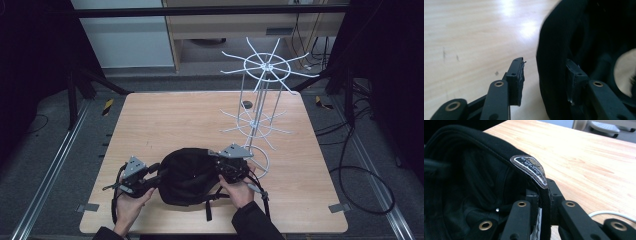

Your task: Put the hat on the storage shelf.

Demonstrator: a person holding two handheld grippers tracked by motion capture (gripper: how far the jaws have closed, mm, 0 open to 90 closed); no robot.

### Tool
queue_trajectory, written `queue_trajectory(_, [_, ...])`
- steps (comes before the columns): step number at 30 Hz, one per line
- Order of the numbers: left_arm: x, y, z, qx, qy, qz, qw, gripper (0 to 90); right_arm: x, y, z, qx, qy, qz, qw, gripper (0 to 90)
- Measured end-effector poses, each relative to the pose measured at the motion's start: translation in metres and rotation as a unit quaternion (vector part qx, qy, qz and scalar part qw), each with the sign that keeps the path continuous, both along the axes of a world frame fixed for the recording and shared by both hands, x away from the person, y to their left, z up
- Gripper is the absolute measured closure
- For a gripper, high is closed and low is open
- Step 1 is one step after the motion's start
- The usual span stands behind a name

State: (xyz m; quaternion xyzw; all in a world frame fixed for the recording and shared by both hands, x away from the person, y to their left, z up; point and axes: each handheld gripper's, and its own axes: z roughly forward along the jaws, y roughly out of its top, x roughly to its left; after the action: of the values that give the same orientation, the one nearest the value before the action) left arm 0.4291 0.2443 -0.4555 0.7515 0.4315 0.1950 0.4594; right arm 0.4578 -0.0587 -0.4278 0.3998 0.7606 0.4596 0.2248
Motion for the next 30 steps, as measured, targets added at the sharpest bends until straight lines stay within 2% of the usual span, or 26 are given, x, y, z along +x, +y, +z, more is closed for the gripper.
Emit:
queue_trajectory(4, [-0.012,0.003,-0.001,0.006,0.026,-0.002,0.9996,59.6,-0.002,0.003,0.003,-0.006,-0.012,-0.007,0.9999,83.2])
queue_trajectory(7, [-0.012,0.001,-0.001,0.012,0.045,0.01,0.9989,74.0,-0.003,0.007,0.005,-0.003,-0.019,0.0,0.9998,83.0])
queue_trajectory(10, [-0.006,-0.001,0.0,0.021,0.037,0.033,0.9985,81.1,-0.005,0.009,0.009,0.008,-0.036,0.029,0.9989,82.4])
queue_trajectory(14, [0.015,-0.001,-0.002,-0.002,0.017,0.055,0.9983,82.3,-0.01,0.008,0.019,0.021,-0.056,0.062,0.9962,79.5])
queue_trajectory(15, [0.019,-0.002,-0.003,-0.005,0.013,0.056,0.9983,82.3,-0.012,0.008,0.022,0.019,-0.066,0.073,0.9949,78.0])
queue_trajectory(18, [0.032,-0.005,-0.009,-0.025,0.006,0.061,0.9978,82.2,-0.016,0.009,0.024,0.008,-0.076,0.098,0.9923,76.1])
queue_trajectory(22, [0.045,-0.007,-0.018,-0.047,0.01,0.058,0.9972,81.8,-0.025,0.009,0.016,-0.014,-0.069,0.129,0.9891,73.6])
queue_trajectory(27, [0.045,-0.006,-0.02,-0.045,0.007,0.052,0.9976,80.2,-0.032,0.009,0.003,-0.013,-0.054,0.146,0.9877,70.7])
queue_trajectory(29, [0.045,-0.004,-0.02,-0.043,0.016,0.047,0.9978,76.6,-0.037,0.012,-0.004,-0.019,-0.043,0.154,0.987,69.6])
queue_trajectory(30, [0.044,-0.003,-0.02,-0.041,0.028,0.037,0.9981,72.7,-0.041,0.015,-0.009,-0.025,-0.04,0.159,0.9862,69.4])
